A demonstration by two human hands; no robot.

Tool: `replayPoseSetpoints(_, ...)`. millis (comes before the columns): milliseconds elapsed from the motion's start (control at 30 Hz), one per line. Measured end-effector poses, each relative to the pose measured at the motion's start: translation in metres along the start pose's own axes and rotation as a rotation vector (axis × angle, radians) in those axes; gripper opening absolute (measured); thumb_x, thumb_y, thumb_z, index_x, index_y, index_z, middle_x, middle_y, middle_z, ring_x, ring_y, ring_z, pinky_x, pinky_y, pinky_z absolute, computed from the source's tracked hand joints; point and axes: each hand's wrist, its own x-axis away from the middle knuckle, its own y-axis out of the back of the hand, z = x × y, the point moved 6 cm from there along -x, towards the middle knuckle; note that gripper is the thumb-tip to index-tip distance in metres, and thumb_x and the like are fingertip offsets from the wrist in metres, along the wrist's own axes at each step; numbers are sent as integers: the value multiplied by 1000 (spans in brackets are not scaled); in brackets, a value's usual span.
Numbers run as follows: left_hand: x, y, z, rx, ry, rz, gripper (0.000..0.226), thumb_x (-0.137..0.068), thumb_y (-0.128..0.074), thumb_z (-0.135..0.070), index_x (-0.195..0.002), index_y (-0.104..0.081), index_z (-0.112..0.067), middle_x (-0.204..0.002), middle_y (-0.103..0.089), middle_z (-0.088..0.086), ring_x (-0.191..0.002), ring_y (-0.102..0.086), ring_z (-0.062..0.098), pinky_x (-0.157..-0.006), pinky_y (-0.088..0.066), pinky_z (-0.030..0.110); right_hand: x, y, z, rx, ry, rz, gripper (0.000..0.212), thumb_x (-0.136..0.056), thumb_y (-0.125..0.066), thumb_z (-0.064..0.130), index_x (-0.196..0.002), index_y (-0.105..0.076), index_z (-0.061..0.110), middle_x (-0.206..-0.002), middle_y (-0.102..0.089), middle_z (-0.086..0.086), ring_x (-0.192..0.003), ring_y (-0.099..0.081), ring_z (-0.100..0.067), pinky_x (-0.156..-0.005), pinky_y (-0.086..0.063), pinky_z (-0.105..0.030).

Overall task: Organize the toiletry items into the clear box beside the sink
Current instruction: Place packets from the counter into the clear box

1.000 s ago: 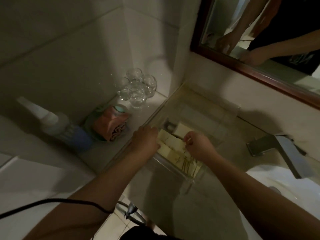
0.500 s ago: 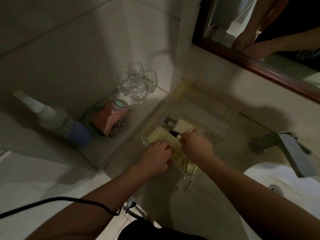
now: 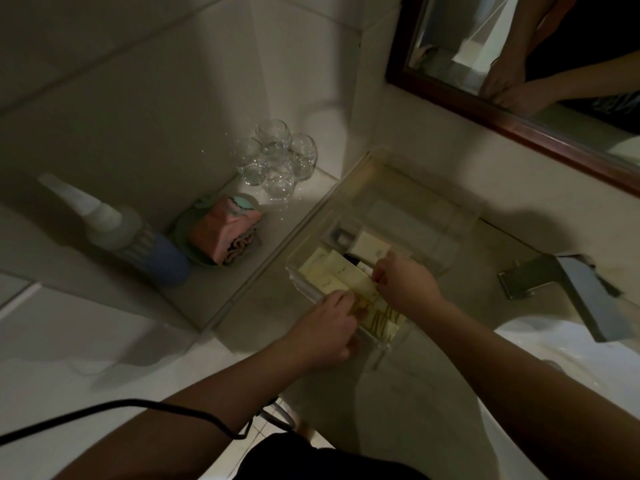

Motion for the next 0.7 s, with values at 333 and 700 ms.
replayPoseSetpoints(333,1,24,52,295,355,-325,41,-87,-49,-31,-125,-51,-16,-134,-46,9,-123,-40,26,-103,-39,38,7,1,4,45,-5,2,16,-90,-50,19,-93,-63,26,-87,-65,2,-75,-61,-18,-60,-52,-30)
replayPoseSetpoints(700,3,16,65,266,467,-280,42,-86,-49,-32,-125,-53,-16,-131,-48,10,-119,-43,28,-103,-36,40,15,-1,9,121,-16,-30,18,-92,-48,21,-96,-65,24,-86,-67,1,-72,-64,-19,-66,-57,-35)
